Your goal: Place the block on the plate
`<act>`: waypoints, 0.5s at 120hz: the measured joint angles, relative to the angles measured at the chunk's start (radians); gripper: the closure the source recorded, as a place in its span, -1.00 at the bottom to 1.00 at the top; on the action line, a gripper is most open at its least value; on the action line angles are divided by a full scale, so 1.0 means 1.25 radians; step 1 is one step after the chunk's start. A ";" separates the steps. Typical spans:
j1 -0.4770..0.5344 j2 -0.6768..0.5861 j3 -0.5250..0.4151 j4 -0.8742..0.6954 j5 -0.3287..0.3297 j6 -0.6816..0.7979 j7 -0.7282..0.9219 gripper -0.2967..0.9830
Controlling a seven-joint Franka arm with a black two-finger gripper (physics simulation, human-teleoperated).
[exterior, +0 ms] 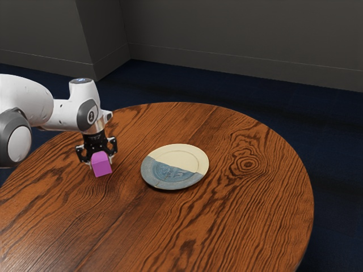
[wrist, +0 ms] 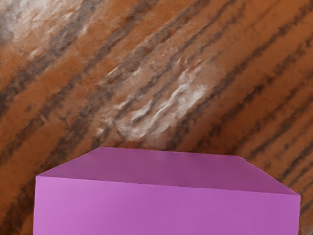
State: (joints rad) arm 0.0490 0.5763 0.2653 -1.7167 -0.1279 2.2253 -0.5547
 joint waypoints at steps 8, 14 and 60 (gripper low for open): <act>0.000 -0.001 0.000 0.000 0.000 -0.001 -0.005 -0.17; 0.001 -0.001 -0.001 0.001 0.000 -0.002 -0.009 -0.16; -0.023 -0.091 -0.029 -0.050 -0.003 -0.006 -0.028 -0.10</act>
State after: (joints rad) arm 0.0202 0.4622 0.2286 -1.7795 -0.1318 2.2174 -0.5899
